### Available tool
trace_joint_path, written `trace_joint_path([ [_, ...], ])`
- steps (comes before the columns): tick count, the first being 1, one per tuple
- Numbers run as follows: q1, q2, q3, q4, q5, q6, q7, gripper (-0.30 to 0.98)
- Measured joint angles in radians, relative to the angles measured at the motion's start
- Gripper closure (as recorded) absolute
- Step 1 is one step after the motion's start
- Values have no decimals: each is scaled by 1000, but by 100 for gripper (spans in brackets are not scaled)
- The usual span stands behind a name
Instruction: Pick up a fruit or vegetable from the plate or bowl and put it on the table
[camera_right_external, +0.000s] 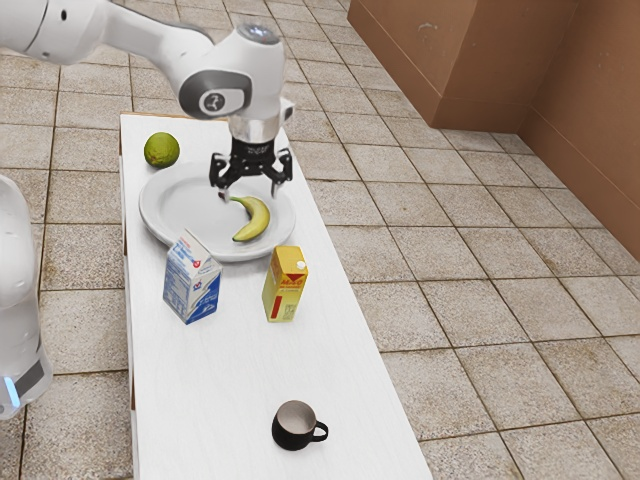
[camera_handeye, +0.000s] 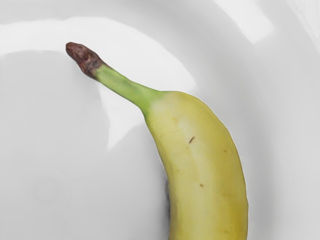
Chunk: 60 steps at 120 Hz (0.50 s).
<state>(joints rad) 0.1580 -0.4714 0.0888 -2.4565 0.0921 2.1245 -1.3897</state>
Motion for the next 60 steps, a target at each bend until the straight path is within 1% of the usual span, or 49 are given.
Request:
trace_joint_path([
  [60,-1,29,-4,-42,-9,96,5,1],
])
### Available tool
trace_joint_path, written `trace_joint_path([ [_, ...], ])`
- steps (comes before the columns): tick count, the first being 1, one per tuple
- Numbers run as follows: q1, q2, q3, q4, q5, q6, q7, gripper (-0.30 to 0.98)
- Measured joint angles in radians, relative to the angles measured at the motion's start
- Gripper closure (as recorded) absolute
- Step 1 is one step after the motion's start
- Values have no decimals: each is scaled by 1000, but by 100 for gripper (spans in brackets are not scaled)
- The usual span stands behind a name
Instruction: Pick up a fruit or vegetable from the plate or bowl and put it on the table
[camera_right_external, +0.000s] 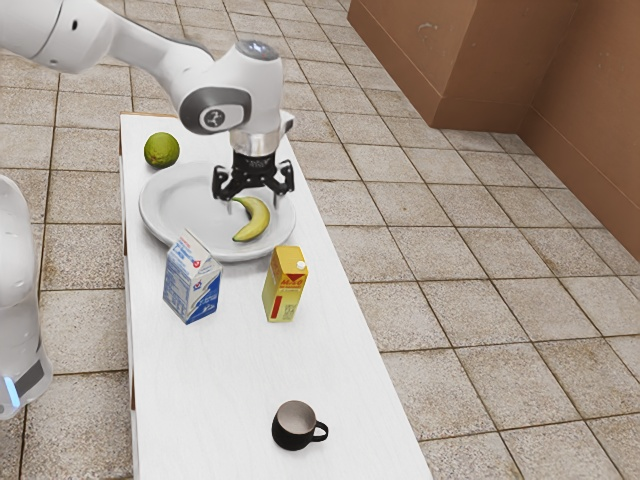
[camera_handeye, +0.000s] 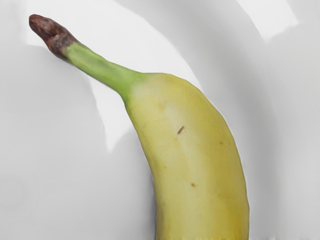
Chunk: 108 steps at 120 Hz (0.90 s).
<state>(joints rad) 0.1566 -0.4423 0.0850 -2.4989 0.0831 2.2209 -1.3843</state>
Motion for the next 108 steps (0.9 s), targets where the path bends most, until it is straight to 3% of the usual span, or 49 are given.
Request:
trace_joint_path([
  [76,-3,11,2,-19,-5,37,7,4],
  [108,-10,20,-8,-22,-18,50,9,29],
])
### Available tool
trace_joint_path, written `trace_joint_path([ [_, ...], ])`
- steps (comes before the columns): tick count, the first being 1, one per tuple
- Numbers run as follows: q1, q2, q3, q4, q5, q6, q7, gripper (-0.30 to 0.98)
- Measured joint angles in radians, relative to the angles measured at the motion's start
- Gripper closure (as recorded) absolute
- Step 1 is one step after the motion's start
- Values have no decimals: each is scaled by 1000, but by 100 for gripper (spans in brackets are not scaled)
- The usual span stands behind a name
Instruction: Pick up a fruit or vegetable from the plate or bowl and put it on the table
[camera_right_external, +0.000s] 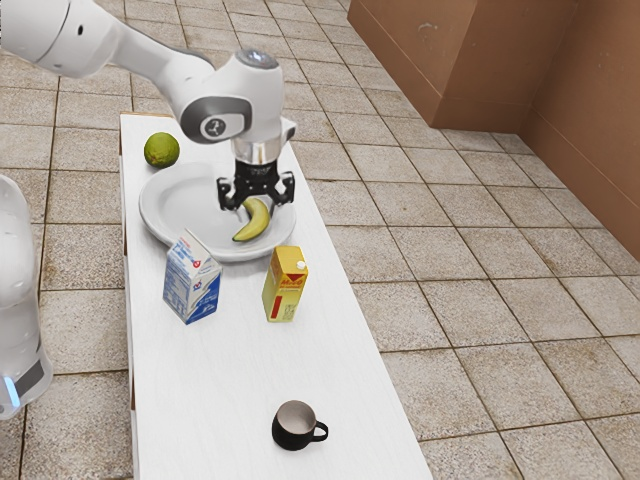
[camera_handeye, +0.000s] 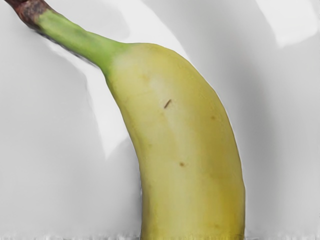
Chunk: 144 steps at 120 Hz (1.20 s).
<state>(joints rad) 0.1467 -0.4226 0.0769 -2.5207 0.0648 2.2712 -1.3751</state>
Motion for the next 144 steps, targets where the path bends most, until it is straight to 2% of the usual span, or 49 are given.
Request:
trace_joint_path([
  [41,-1,13,-19,2,-18,19,-2,50],
  [88,-1,2,-19,-9,-23,28,-4,50],
  [126,2,-91,-11,33,-18,-4,15,53],
  [144,8,-102,66,108,-9,-34,37,53],
])
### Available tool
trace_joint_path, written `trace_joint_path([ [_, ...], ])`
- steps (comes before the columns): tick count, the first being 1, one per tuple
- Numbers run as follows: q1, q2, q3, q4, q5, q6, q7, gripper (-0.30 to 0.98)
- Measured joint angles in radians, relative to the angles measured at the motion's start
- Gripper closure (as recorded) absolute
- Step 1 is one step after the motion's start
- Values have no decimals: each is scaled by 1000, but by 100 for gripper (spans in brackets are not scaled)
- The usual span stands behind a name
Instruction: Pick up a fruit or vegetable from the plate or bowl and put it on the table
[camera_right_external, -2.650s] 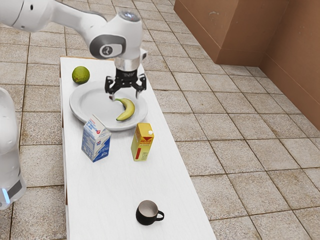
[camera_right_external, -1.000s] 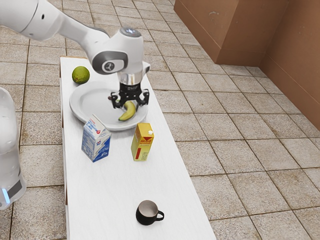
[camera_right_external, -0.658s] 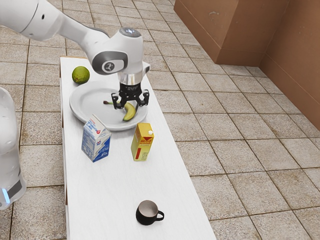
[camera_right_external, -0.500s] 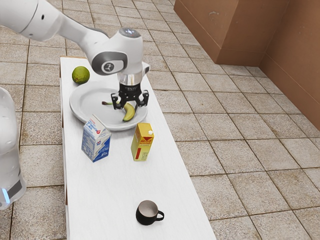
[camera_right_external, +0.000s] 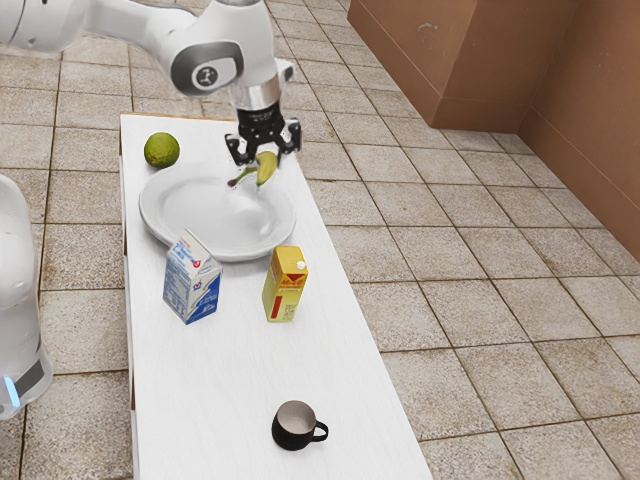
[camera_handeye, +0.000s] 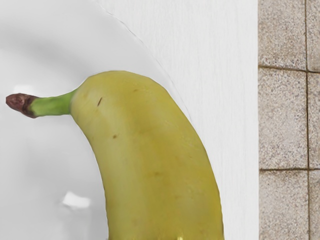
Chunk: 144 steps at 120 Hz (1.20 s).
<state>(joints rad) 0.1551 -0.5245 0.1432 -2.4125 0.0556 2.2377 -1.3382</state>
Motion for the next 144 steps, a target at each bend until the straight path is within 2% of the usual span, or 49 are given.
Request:
trace_joint_path([
  [19,3,43,120,151,45,-40,31,53],
  [35,3,141,166,261,66,-66,60,53],
  [65,3,194,322,290,80,-84,113,53],
  [112,-7,290,355,393,80,-91,181,55],
  [126,-8,301,354,397,84,-79,200,25],
  [144,-5,314,364,398,91,-63,222,9],
])
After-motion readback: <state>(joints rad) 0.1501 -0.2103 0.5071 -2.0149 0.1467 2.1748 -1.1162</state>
